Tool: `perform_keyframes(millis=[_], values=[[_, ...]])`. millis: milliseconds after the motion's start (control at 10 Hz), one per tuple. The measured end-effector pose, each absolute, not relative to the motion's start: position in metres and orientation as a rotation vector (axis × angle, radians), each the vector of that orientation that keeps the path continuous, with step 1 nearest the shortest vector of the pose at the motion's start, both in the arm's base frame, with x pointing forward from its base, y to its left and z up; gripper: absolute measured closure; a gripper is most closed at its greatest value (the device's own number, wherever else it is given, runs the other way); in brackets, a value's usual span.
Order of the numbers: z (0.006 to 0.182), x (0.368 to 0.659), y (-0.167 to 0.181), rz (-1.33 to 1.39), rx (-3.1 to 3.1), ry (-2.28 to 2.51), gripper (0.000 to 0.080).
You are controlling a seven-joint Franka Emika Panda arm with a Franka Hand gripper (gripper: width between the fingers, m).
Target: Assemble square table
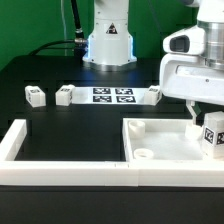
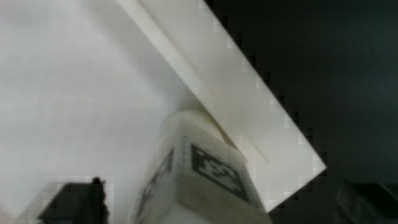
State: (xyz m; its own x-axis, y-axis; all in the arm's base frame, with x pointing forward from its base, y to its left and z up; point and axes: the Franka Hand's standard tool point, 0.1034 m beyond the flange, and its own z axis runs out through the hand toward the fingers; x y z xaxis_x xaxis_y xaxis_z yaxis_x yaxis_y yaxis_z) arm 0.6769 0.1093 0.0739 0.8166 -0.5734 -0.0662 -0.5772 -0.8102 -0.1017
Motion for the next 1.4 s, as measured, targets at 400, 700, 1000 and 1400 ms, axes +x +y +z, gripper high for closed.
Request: perform_keyframes(millis=[400, 700, 1000, 1400], values=[[0.0734, 0.6814, 0.1073, -0.065, -3.057, -0.122, 0.0151], [0.0712, 0.6804, 0.1093, -0.073, -3.055, -0.11, 0.0344], [0.0704, 0.6805, 0.106, -0.058, -3.047, 0.239, 0.0506], [0.0691, 0.681, 0.105, -0.098, -2.855, 1.108, 0.0506]])
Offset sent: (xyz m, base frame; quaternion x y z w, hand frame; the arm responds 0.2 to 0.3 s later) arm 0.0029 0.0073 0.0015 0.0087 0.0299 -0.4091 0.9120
